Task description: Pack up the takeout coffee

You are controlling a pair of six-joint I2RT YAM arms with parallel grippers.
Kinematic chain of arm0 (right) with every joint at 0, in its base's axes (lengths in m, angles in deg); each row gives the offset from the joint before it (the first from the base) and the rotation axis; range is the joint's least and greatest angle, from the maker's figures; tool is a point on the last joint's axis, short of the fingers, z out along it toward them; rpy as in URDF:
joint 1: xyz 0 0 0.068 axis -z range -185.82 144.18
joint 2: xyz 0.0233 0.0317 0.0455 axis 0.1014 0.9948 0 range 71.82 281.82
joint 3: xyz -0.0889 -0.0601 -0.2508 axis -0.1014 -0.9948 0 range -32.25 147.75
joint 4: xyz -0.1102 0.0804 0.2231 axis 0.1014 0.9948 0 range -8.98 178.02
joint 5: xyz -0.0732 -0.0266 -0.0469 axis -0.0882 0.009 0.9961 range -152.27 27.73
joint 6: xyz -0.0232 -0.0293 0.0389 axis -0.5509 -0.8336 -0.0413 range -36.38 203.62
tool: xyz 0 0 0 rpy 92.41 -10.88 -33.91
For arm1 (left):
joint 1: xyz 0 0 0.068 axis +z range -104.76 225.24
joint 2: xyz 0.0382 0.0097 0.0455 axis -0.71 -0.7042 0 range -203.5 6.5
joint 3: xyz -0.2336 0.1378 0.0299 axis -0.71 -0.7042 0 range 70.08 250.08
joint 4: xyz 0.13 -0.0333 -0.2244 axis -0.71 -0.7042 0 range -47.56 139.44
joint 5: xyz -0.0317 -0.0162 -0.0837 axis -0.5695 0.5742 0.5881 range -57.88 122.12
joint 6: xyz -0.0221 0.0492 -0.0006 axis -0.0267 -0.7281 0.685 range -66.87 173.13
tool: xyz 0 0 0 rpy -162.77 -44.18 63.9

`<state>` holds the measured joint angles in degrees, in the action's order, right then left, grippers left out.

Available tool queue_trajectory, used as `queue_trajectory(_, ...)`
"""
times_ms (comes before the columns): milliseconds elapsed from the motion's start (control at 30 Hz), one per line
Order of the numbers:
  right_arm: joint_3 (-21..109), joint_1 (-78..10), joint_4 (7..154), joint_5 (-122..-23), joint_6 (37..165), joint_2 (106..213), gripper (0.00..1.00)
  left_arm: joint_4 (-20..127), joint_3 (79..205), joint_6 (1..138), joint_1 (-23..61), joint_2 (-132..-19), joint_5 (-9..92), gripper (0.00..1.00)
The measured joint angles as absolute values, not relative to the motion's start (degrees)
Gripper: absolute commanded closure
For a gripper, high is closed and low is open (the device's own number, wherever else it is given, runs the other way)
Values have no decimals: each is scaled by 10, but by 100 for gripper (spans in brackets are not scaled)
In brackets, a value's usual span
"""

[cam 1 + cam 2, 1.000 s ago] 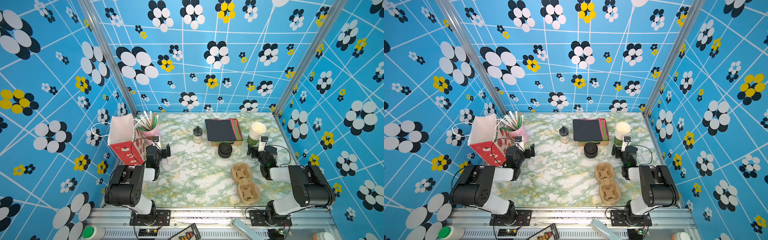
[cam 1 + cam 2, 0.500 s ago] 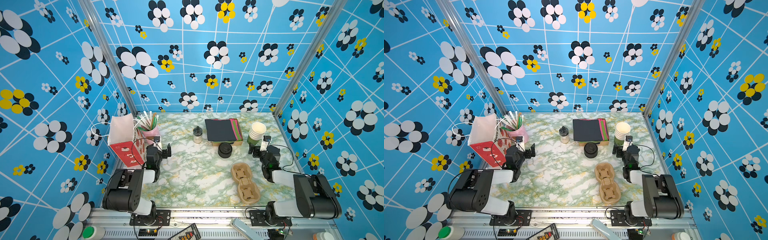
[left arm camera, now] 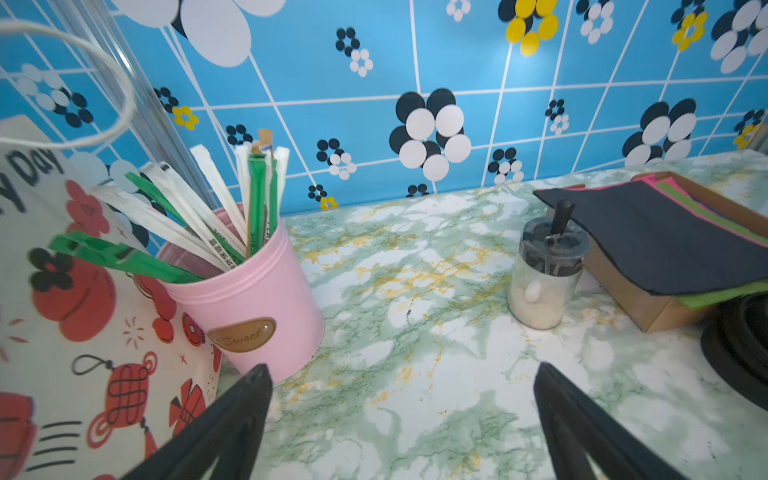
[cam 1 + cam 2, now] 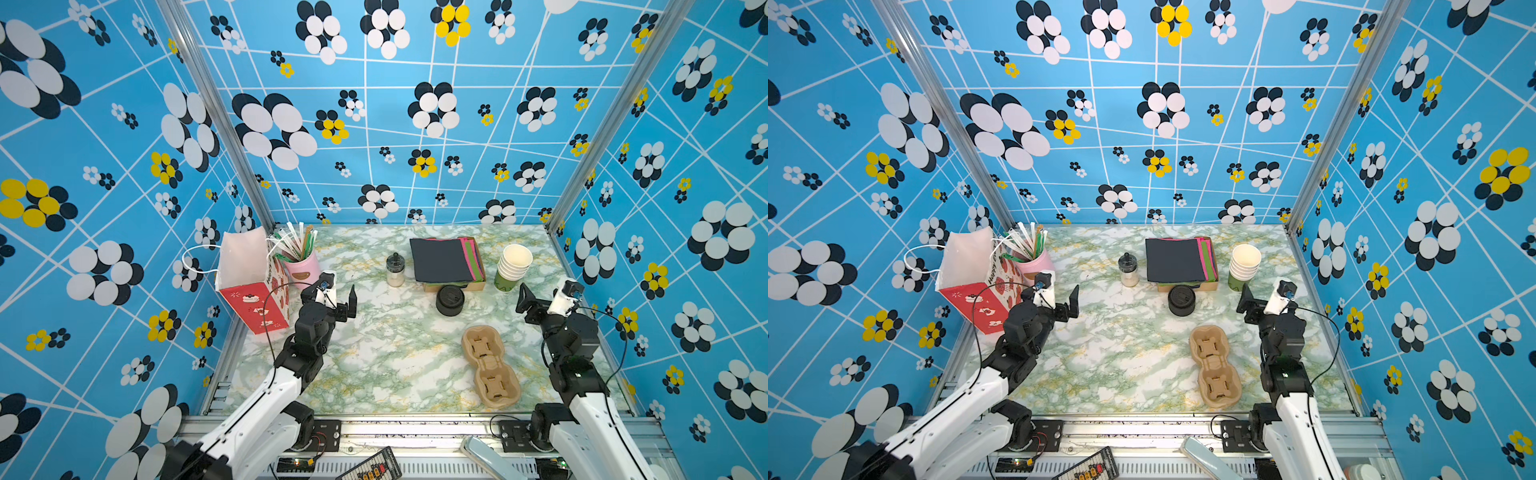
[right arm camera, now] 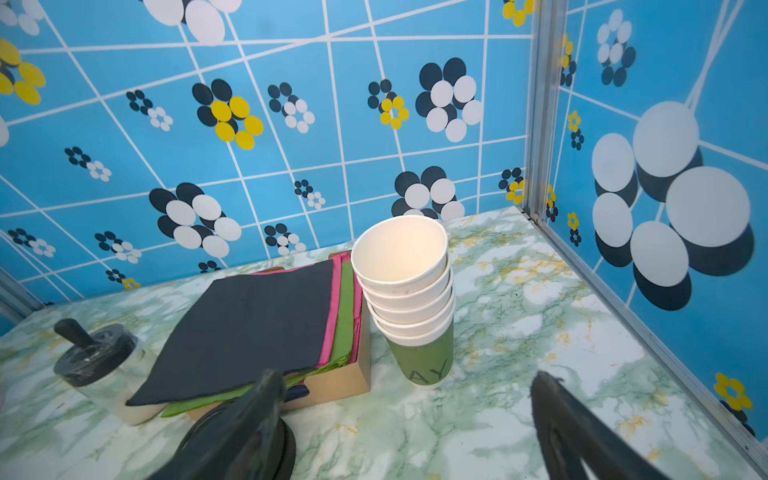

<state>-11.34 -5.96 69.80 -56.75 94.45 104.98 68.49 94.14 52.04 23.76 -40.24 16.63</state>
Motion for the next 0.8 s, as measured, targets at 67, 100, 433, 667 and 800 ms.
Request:
queue_trajectory(67,-64,-60,764,-550,962,1047,11,631,972,536,237,-358,174,0)
queue_trajectory(100,-35,-60,793,-543,969,1056,11,606,987,543,237,-342,181,0)
queue_trajectory(433,385,-59,1095,-507,996,1376,28,382,1111,603,233,-295,348,1)
queue_trajectory(667,543,-32,1231,-535,991,1568,37,302,1137,631,223,-330,449,2)
queue_trajectory(800,621,-27,1279,-551,989,1652,44,302,1135,650,214,-337,469,2)
